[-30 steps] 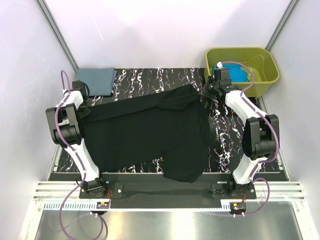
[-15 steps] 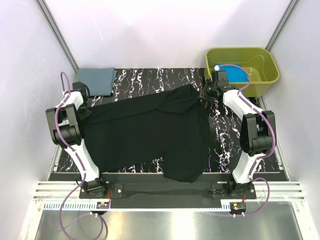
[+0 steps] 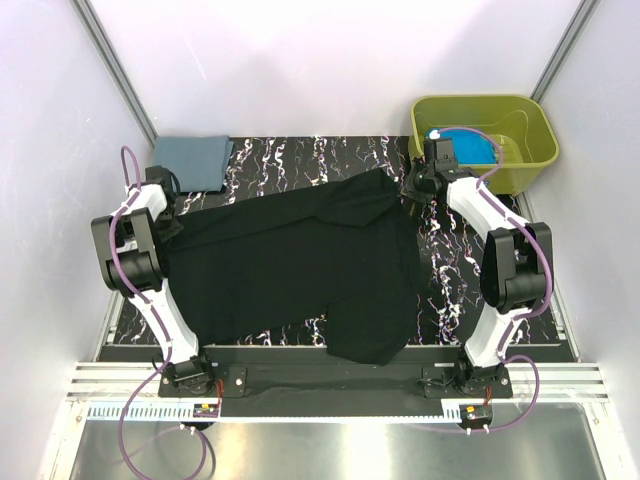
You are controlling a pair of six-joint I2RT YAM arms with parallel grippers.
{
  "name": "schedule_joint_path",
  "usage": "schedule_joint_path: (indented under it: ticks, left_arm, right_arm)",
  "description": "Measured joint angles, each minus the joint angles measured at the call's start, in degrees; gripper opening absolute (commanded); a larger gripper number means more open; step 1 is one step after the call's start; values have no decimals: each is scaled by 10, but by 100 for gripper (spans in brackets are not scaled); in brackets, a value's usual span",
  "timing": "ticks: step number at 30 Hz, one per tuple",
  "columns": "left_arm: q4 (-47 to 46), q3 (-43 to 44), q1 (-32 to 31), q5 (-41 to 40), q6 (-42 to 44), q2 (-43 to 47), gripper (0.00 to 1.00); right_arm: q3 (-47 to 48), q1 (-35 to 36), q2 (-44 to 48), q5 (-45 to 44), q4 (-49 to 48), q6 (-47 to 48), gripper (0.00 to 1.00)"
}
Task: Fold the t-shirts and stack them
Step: Fold the tshirt
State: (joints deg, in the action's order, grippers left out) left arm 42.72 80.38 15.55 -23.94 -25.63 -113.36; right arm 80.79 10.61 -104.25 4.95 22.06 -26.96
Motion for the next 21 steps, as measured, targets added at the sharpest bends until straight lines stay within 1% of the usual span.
schedule_joint_path:
  ticks: [13,21]
  left_arm:
    - [0,-3,6,-1,0,0,0]
    - [1,-3,7,0,0,0,0]
  right_arm:
    - [-32,15,31,-1,7,-8,0]
    - [-60,24,54,-26,9,-22,0]
